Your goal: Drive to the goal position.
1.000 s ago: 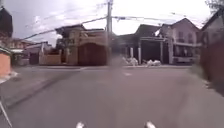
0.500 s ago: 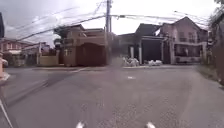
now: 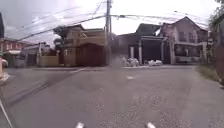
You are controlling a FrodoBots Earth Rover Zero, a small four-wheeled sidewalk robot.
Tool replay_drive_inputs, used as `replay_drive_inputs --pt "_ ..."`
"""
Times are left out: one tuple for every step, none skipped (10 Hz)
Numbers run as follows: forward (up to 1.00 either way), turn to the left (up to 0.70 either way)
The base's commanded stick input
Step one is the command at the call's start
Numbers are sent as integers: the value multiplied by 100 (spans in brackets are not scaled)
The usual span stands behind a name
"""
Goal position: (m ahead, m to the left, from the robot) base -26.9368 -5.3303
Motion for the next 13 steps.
replay_drive_inputs --pt "0 100" --pt "0 100" --pt "0 100" --pt "0 100" --pt "0 100" --pt "0 100" --pt "0 100" --pt "0 100" --pt "0 100" --pt "0 100" --pt "0 100" --pt "0 100" --pt "0 95"
